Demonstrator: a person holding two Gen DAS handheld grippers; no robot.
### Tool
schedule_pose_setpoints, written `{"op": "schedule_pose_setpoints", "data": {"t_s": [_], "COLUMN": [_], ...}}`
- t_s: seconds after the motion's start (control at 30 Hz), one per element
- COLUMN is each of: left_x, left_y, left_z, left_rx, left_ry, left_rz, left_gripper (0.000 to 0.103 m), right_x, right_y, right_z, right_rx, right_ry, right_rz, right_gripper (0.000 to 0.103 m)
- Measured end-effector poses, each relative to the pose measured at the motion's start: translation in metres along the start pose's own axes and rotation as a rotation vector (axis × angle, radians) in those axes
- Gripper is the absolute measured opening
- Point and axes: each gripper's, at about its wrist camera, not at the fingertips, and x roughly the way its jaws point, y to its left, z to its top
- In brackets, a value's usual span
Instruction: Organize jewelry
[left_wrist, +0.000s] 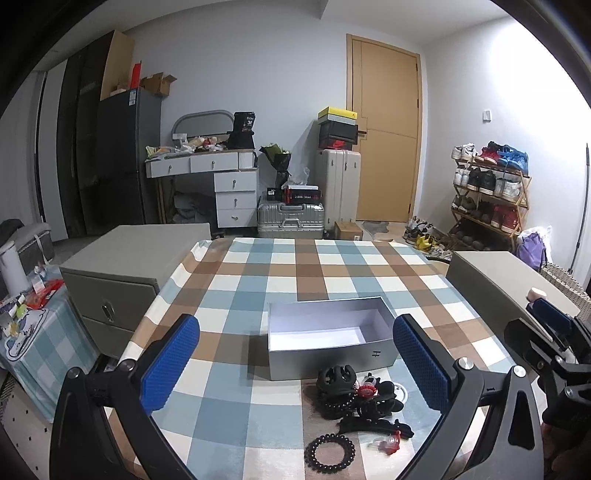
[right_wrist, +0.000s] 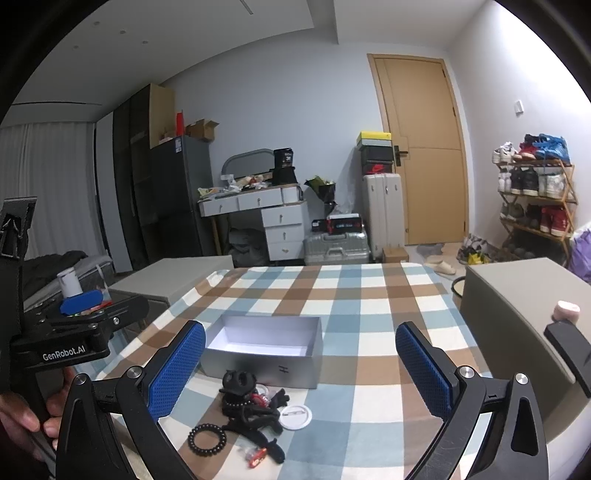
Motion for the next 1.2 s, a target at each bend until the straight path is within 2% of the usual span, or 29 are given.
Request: {"op": "schedule_pose_setpoints", "data": {"t_s": [1.2], "left_x": [0.0067], "left_y": [-0.0061], "left_z": [-0.0078], "left_rx": [0.006], "left_ry": [0.042], "left_rz": [-0.014], "left_gripper": [0.102], "right_x": [0.0018], "right_y": [-0.0046], "right_z": [-0.0045], "right_rx": [0.018], "right_ry": [0.020], "right_rz": [-0.001], "right_gripper": [0.103]}}
